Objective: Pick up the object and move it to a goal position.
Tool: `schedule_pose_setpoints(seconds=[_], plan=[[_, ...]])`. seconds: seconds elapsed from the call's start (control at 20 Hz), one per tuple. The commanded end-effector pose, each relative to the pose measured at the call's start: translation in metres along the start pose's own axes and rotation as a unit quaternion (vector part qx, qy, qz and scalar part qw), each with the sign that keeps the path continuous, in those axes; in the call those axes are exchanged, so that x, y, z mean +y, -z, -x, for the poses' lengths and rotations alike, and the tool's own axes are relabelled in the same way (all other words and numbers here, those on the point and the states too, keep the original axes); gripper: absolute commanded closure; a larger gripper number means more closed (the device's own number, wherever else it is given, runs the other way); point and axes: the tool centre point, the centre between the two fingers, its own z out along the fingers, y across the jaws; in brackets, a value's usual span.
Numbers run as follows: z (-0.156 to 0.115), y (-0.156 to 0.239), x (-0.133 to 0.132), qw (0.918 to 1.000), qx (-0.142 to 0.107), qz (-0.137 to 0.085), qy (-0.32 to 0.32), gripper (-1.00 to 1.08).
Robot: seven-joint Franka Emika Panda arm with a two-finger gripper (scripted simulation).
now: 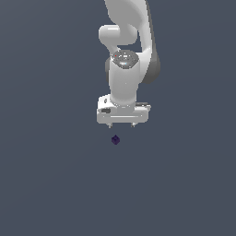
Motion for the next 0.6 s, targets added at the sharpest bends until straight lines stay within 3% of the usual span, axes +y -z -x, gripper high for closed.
schedule_pose_setpoints(seconds=[0.0,0.55], plan=[[0.0,0.0,0.0,1.0,0.0,0.0,0.0,-0.92],[-0.006,0.015,-0.001,0.9999,0.002,0.007,0.014,-0.92]])
